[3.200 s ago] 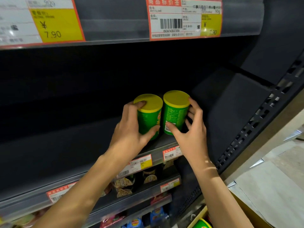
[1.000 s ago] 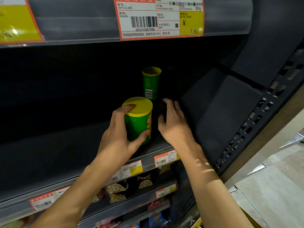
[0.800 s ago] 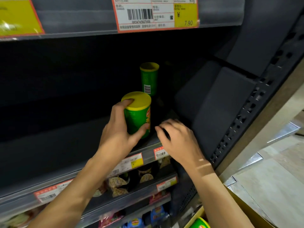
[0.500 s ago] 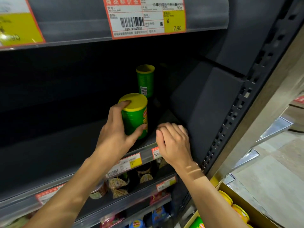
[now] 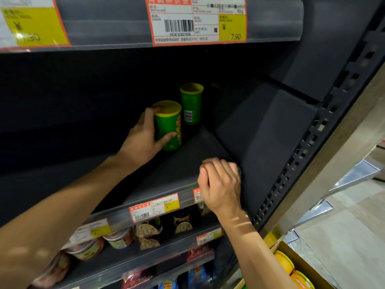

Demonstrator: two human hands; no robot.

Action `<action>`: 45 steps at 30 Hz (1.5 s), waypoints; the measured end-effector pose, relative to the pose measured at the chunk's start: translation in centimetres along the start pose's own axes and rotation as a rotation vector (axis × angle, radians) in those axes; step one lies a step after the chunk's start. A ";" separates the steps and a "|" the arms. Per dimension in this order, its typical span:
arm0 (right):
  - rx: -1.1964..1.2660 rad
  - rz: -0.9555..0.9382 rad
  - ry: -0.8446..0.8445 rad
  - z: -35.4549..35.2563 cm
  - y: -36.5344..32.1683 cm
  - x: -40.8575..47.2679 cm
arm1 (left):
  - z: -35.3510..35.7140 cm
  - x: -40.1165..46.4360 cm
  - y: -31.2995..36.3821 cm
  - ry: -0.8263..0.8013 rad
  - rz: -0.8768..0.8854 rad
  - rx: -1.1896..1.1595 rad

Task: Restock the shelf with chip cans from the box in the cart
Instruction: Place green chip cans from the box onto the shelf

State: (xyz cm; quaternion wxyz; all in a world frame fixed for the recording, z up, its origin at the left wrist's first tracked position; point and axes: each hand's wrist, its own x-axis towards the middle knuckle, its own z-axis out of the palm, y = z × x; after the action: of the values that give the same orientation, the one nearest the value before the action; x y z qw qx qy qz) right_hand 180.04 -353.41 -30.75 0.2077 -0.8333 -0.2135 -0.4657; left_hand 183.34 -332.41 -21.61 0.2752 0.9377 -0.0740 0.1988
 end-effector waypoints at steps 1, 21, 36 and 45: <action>-0.004 0.001 0.002 0.0 0.0 -0.1 | 0.4 0.6 -0.2 0.006 -0.002 -0.018; -0.025 0.019 0.017 0.5 0.0 -0.4 | 3.8 8.0 -3.3 0.123 -0.130 -0.247; -0.014 -0.005 0.084 1.0 0.4 -0.4 | 0.7 6.1 -1.1 -0.036 -0.104 0.066; -0.113 0.019 0.040 0.5 0.2 -0.2 | -2.0 -3.7 2.4 -0.213 0.199 0.341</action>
State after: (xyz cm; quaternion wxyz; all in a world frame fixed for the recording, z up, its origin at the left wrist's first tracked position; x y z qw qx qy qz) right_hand 180.34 -353.34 -31.21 0.1691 -0.8362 -0.1747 -0.4917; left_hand 178.75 -333.20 -20.45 0.0825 0.9745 -0.1600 0.1342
